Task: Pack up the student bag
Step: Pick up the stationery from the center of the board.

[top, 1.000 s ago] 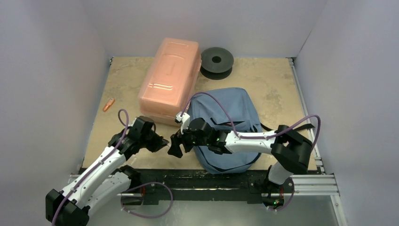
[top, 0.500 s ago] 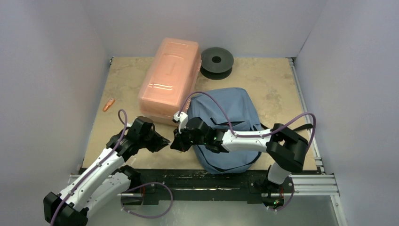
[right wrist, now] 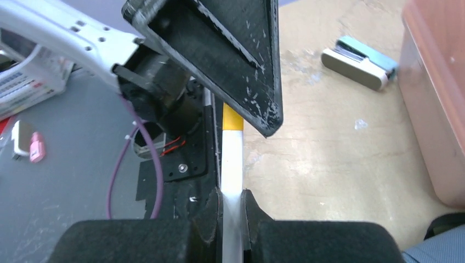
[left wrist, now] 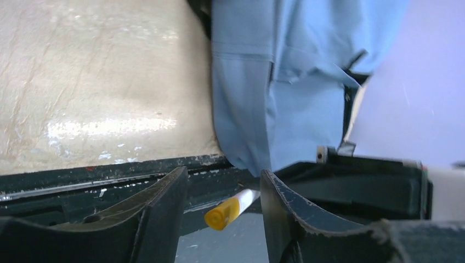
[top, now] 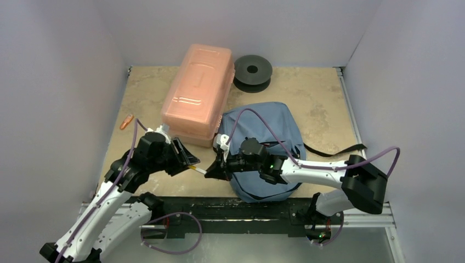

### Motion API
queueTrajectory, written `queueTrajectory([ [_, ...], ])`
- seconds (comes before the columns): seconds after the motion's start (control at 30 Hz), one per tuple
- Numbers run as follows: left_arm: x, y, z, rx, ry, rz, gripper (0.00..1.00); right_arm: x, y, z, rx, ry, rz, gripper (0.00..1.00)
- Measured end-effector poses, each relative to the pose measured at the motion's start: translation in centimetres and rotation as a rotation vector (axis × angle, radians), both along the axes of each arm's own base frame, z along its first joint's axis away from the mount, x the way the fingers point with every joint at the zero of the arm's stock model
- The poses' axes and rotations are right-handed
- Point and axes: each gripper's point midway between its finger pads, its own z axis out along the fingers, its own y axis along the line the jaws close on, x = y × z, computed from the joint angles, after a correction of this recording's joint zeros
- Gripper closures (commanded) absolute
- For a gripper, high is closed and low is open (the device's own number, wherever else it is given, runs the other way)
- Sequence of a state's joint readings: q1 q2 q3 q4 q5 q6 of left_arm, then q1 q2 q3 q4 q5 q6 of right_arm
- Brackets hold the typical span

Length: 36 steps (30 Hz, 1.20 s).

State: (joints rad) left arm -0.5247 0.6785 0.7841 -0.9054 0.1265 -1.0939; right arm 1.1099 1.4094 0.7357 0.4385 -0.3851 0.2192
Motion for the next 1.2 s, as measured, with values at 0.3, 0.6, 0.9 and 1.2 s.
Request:
queueTrajectory([
  [0.3, -3.1, -1.4, 3.0, -0.093, -0.105, -0.233, 0.48, -1.5, -0.9, 2.3, 0.090, -0.105, 0.099, 1.00],
  [0.6, -5.3, -1.5, 3.7, -0.131, -0.102, -0.316, 0.60, -2.2, -1.6, 3.0, 0.115, -0.168, 0.134, 1.00],
  [0.9, -5.8, -1.8, 4.4, -0.149, -0.095, -0.343, 0.69, -2.5, -1.7, 3.0, 0.120, -0.200, 0.165, 1.00],
  [1.2, -6.0, -2.2, 4.3, -0.163, -0.063, -0.366, 0.89, -2.9, -1.7, 3.0, 0.124, -0.209, 0.190, 1.00],
])
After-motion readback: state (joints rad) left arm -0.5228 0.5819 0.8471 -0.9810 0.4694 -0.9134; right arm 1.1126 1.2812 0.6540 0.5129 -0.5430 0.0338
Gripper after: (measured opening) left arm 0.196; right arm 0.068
